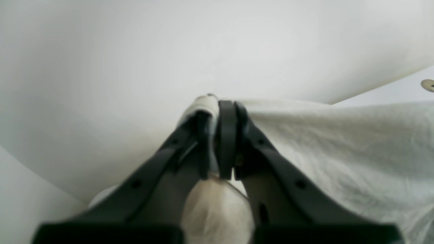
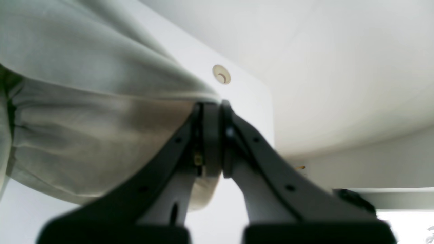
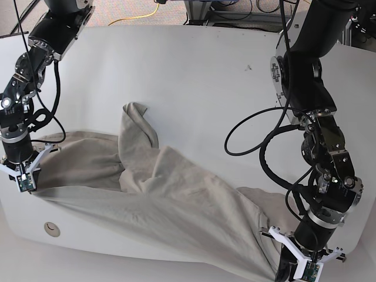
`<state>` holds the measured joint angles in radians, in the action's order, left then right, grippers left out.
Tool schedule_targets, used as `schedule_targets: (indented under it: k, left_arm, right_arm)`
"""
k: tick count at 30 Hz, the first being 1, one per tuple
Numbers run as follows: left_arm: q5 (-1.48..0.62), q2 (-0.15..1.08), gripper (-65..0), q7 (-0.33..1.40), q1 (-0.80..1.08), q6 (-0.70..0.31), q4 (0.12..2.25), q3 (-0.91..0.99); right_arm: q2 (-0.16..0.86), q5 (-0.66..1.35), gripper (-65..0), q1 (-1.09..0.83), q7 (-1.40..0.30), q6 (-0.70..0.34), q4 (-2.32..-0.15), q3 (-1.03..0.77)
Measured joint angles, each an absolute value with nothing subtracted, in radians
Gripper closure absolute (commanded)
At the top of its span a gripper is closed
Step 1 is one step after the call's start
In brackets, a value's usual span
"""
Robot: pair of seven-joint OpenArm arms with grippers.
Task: Layout the t-shirt on the table in an organized manner, then fold the t-shirt properly
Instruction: 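Lift the shirt with both grippers and stretch it apart, then lay the stretched shirt flat on the table with both grippers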
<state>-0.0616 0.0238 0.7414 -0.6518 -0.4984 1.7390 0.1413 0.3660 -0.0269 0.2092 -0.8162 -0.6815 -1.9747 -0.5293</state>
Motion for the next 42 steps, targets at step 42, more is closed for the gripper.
schedule_targets:
  k: [42]
  left_arm:
    - [-0.079,0.061,-0.3,0.842,-0.894,-0.506,1.766,0.195]
  right_arm:
    - [0.492,0.009,-0.2,0.529,-0.943,-0.681,-1.979,-0.457]
